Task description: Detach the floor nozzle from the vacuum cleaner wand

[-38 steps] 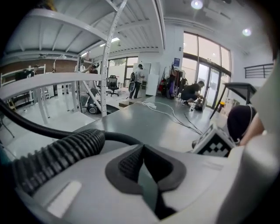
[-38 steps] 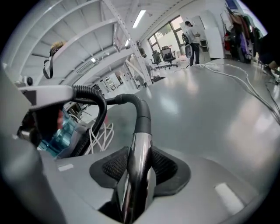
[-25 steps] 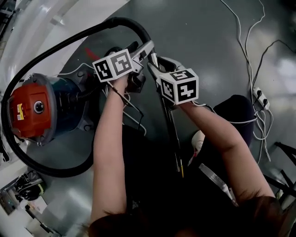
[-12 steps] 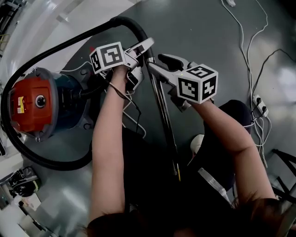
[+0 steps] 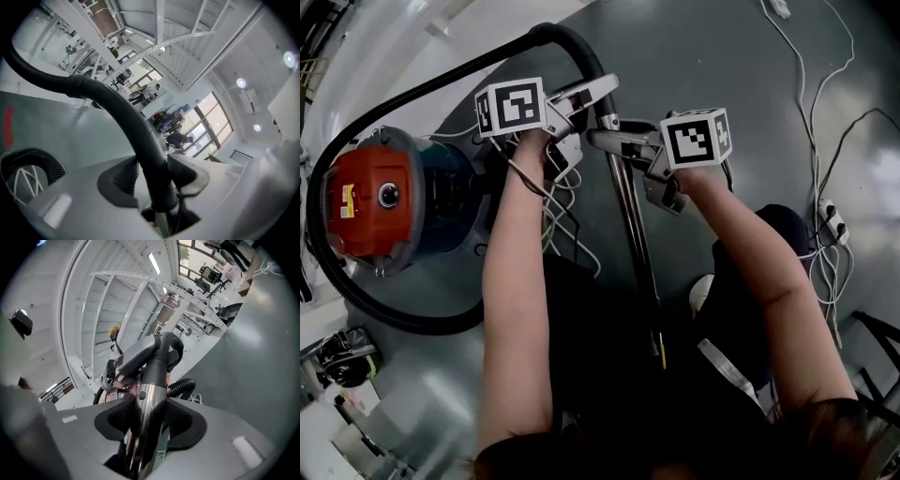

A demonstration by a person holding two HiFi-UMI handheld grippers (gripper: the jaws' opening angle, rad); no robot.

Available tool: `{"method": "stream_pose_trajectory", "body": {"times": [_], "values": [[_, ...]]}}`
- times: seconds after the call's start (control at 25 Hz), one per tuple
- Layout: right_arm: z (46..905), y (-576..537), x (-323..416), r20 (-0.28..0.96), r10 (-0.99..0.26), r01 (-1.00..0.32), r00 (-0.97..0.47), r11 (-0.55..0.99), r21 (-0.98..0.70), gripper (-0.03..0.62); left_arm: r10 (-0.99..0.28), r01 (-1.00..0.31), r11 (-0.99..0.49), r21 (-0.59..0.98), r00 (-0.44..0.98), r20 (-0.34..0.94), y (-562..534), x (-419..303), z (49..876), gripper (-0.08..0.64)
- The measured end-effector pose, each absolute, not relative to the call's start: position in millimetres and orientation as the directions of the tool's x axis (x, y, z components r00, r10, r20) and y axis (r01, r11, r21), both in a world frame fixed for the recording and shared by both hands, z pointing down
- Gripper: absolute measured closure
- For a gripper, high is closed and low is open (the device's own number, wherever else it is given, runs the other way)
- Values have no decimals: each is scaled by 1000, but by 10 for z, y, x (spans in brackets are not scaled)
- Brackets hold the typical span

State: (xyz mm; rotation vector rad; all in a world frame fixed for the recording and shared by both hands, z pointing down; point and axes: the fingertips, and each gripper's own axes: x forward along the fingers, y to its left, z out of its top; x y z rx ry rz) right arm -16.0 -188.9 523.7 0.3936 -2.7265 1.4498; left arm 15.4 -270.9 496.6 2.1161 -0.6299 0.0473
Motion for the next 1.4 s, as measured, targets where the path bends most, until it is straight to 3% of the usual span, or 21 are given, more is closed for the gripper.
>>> {"method": "stream_pose_trajectory", "body": {"times": [0.52,1.16,1.4], "values": [[5356,-1780,-266,294,-199,-355,-935,487,-798,420,-384,-479,-432,764,864,325,-2747,87,5081,357],[5469,-1830,-270,373,-301,-475,-878,441,-762,434,-407,-607,-400,686,789,460,-2788,38,5177,359],[5452,-1791,-261,346,-286,-443,-894,438,-782,436,-373,-554,-440,707,828,418,-2757,70,5154,354]]}}
